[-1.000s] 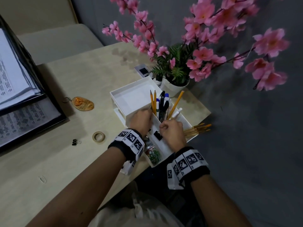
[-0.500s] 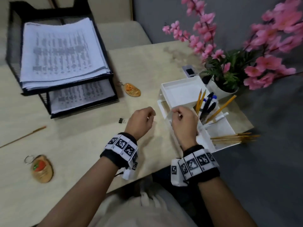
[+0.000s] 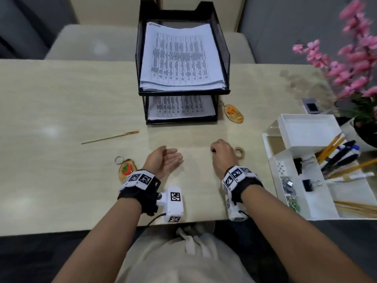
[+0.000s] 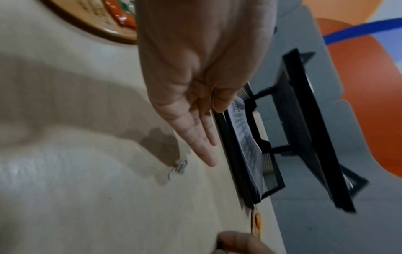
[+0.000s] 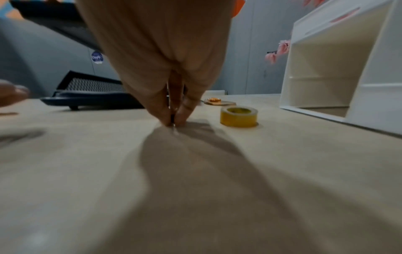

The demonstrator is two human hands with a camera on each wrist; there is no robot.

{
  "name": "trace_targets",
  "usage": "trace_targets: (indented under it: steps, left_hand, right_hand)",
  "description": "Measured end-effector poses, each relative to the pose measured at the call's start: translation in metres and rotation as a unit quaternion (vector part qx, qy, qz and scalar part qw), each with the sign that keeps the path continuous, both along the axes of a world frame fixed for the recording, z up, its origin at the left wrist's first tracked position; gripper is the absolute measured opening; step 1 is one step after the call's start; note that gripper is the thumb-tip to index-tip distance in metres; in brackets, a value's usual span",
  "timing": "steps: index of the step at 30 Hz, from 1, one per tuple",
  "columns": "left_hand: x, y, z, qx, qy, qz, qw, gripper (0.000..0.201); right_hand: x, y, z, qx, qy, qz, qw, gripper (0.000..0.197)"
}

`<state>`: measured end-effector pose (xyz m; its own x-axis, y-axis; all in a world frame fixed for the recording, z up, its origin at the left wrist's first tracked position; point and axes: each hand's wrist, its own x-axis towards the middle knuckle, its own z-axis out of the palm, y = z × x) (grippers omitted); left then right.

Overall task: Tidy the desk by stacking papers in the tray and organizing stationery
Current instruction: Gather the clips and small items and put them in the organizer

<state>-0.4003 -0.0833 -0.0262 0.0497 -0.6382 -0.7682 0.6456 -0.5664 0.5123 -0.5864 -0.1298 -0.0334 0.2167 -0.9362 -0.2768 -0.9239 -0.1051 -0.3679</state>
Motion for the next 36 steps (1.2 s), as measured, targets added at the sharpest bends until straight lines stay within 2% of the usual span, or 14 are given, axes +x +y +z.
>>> trace_targets:
  steps: [3, 6, 9, 12, 14, 16, 18, 20, 22, 30, 33, 36]
  left_hand:
    - [0.007, 0.004, -0.004, 0.009, 0.065, 0.023, 0.998, 0.042]
    - [0.003, 0.003, -0.005, 0.016, 0.085, 0.000, 0.996, 0.045]
    - [-0.004, 0.001, -0.006, 0.025, 0.089, -0.027, 0.995, 0.047]
    - [-0.005, 0.000, -0.008, 0.030, 0.124, -0.013, 0.992, 0.041]
    - [0.001, -0.001, -0.010, 0.042, 0.121, 0.005, 0.992, 0.037]
    - [0.012, -0.002, -0.013, 0.052, 0.046, -0.013, 0.997, 0.036]
    - [0.021, -0.003, -0.015, 0.050, -0.028, -0.045, 0.997, 0.034]
    - [0.028, -0.003, -0.016, 0.044, -0.071, -0.074, 0.994, 0.033]
    - [0.032, -0.005, -0.013, 0.027, -0.081, -0.107, 0.991, 0.032]
    - [0.021, -0.010, -0.002, -0.021, -0.103, -0.179, 0.978, 0.027]
    - [-0.002, -0.013, 0.006, -0.040, -0.093, -0.205, 0.974, 0.024]
    - [-0.035, -0.017, 0.012, -0.076, -0.088, -0.242, 0.963, 0.020]
  right_hand:
    - [0.008, 0.007, -0.001, -0.013, -0.048, -0.055, 0.997, 0.022]
    - [0.027, 0.015, 0.007, -0.015, -0.134, -0.103, 0.985, 0.021]
    - [0.056, 0.029, 0.022, 0.027, -0.246, -0.098, 0.964, 0.012]
    - [0.076, 0.037, 0.035, 0.060, -0.307, -0.078, 0.947, 0.003]
    - [0.078, 0.031, 0.038, 0.019, -0.293, -0.105, 0.950, 0.006]
    - [0.076, 0.026, 0.031, -0.014, -0.259, -0.162, 0.952, 0.013]
    - [0.077, 0.025, 0.019, 0.007, -0.197, -0.193, 0.961, 0.014]
    - [0.083, 0.033, 0.007, 0.054, -0.121, -0.154, 0.979, 0.015]
    - [0.088, 0.042, -0.002, 0.062, -0.063, -0.091, 0.992, 0.019]
    - [0.079, 0.060, -0.003, 0.047, 0.008, -0.020, 0.999, 0.026]
    - [0.047, 0.067, 0.002, 0.045, -0.037, -0.098, 0.993, 0.021]
    - [-0.004, 0.072, 0.012, 0.004, -0.109, -0.248, 0.963, 0.020]
